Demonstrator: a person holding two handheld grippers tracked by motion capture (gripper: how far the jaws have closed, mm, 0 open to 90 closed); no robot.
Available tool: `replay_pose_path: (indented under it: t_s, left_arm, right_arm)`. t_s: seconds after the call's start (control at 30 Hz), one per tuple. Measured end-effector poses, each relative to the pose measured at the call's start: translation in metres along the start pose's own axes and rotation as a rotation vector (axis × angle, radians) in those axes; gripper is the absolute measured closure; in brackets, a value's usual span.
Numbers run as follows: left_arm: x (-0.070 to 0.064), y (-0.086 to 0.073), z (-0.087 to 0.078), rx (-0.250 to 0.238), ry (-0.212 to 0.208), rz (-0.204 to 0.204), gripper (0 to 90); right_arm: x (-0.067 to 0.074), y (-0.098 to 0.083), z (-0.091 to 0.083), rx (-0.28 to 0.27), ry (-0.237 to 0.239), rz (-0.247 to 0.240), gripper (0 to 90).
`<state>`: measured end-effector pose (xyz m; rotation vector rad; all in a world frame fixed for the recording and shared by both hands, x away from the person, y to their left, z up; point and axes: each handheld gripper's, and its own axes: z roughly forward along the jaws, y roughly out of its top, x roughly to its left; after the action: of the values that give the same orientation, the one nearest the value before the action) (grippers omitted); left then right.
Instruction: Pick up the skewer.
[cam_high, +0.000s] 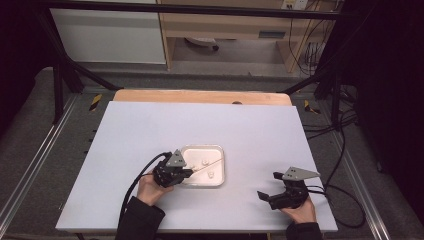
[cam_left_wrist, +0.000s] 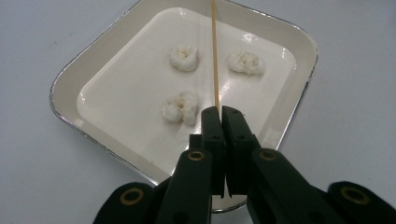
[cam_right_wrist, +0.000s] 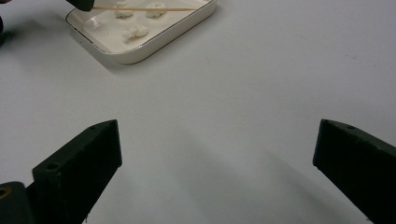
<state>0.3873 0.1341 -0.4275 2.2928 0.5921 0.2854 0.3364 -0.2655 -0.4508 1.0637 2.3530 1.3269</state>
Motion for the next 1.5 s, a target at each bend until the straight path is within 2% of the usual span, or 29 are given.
replay_pose_path:
  t_s: [0.27,0.43,0.6,0.97,1.3,1.33,1.43,1.5]
  left_arm:
    - [-0.002,0.001,-0.006,-0.019,-0.011,-0.012,88.5]
    - [-0.003,0.002,-0.011,-0.06,-0.018,-0.025,88.5]
    - [-0.004,0.003,-0.015,-0.077,-0.028,-0.032,88.5]
    - [-0.012,0.011,-0.014,-0.079,-0.051,-0.013,88.5]
    - [-0.025,0.025,-0.01,-0.062,-0.063,0.038,88.4]
    - [-0.025,0.026,-0.01,-0.057,-0.065,0.044,88.5]
    - [-0.029,0.029,-0.007,-0.052,-0.074,0.054,88.5]
    - [-0.031,0.032,-0.006,-0.043,-0.077,0.065,88.4]
  right_arm:
    - [0.001,0.0,0.0,-0.001,0.0,-0.004,1.9]
    - [0.001,0.0,0.0,-0.002,0.002,-0.004,2.1]
    - [0.001,0.001,0.0,0.0,0.002,-0.011,2.3]
    - [0.014,0.013,0.007,0.029,-0.008,-0.1,2.2]
    - [0.023,0.023,0.011,0.049,-0.032,-0.192,3.0]
    - [0.026,0.025,0.013,0.058,-0.04,-0.222,3.3]
    - [0.028,0.028,0.014,0.062,-0.044,-0.239,3.4]
    - [0.032,0.03,0.016,0.069,-0.054,-0.269,3.8]
